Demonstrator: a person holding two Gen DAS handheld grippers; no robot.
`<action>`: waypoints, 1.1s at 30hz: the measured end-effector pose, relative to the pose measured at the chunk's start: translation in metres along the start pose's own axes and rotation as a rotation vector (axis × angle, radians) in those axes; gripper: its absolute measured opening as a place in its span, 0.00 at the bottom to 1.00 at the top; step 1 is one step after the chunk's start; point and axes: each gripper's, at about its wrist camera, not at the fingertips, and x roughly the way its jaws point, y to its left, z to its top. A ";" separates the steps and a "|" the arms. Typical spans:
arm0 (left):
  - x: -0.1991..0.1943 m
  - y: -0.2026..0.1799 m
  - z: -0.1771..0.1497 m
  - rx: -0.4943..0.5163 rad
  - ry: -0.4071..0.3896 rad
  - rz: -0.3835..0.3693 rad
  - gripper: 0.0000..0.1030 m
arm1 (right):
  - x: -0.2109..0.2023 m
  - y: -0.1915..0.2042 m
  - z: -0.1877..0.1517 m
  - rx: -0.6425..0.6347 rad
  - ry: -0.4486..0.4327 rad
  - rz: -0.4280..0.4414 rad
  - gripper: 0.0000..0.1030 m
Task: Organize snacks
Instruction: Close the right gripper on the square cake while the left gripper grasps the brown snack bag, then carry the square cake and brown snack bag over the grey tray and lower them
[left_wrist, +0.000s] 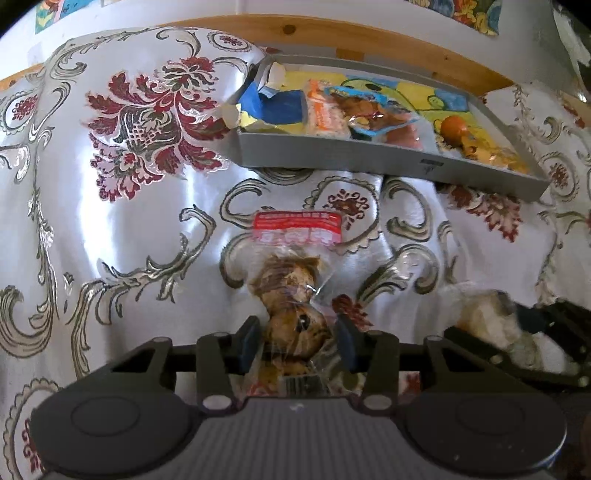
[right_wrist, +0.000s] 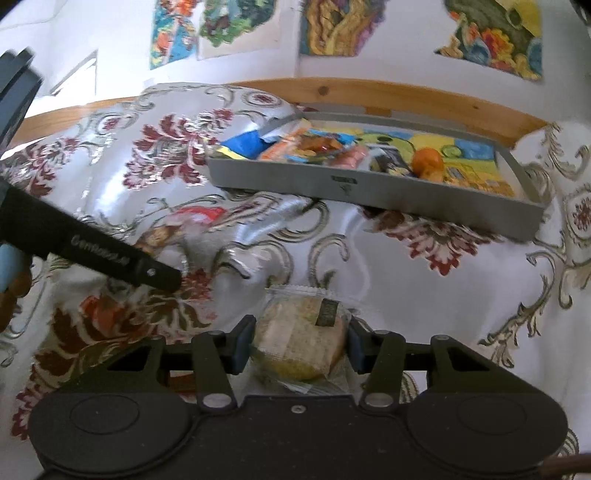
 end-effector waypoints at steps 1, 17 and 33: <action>-0.002 -0.001 0.000 -0.001 -0.001 -0.004 0.46 | -0.002 0.002 0.000 -0.009 -0.006 0.005 0.50; -0.030 -0.003 -0.018 -0.061 0.061 -0.043 0.46 | -0.019 0.007 0.009 -0.017 -0.028 0.039 0.50; -0.080 -0.022 -0.008 -0.093 -0.027 -0.073 0.46 | -0.073 0.005 0.033 -0.055 -0.152 0.015 0.50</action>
